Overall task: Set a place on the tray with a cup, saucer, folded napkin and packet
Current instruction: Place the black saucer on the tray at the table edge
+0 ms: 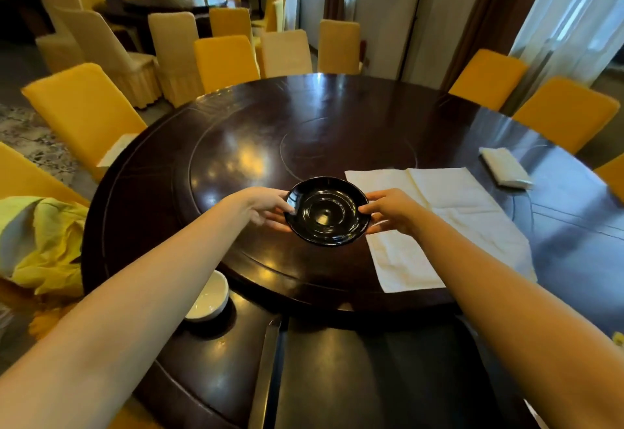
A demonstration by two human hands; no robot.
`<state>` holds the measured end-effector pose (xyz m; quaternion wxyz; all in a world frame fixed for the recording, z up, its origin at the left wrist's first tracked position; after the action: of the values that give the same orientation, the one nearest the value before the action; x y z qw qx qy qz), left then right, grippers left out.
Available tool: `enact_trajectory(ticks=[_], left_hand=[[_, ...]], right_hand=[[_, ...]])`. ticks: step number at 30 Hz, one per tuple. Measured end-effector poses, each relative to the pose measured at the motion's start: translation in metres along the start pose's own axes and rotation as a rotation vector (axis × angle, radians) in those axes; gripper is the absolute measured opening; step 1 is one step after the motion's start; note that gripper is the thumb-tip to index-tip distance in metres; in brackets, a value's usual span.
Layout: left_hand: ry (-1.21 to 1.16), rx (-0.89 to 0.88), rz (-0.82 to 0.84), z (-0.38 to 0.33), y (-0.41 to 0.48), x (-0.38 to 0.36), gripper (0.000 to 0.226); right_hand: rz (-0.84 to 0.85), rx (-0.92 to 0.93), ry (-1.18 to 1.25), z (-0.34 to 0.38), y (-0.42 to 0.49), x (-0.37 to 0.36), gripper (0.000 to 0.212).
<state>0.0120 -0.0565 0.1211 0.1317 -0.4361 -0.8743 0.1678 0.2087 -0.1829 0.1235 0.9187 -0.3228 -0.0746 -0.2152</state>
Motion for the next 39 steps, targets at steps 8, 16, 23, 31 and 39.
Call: enact_trajectory(ticks=[8, 16, 23, 31, 39], left_hand=[[-0.013, -0.095, 0.017, -0.028, -0.055, -0.019, 0.035], [-0.108, -0.112, 0.002, 0.013, -0.099, -0.034, 0.036], [-0.220, 0.046, -0.176, 0.135, -0.118, -0.066, 0.012], [-0.149, 0.213, -0.310, 0.218, -0.104, -0.096, 0.010], [0.062, 0.266, -0.494, 0.242, -0.086, -0.109, 0.008]], right_hand=[[0.065, 0.020, 0.078, -0.001, -0.050, 0.013, 0.032], [0.152, 0.038, 0.229, -0.056, -0.079, -0.001, 0.024], [0.156, -0.050, 0.304, -0.169, -0.076, -0.043, 0.026], [0.110, -0.227, 0.250, -0.245, -0.050, -0.063, 0.029], [0.016, -0.303, 0.166, -0.268, -0.028, -0.069, 0.032]])
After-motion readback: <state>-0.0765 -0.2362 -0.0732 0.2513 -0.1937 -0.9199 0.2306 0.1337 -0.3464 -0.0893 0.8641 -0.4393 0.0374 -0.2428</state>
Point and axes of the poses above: each hand's wrist, its own y-axis towards the middle knuckle, its own x-axis out of the back of the hand, z = x × y, the point moved 4 cm from there along y, towards the middle knuckle, and after that the axes turned 11 degrees about -x, right-handed, at the moved point
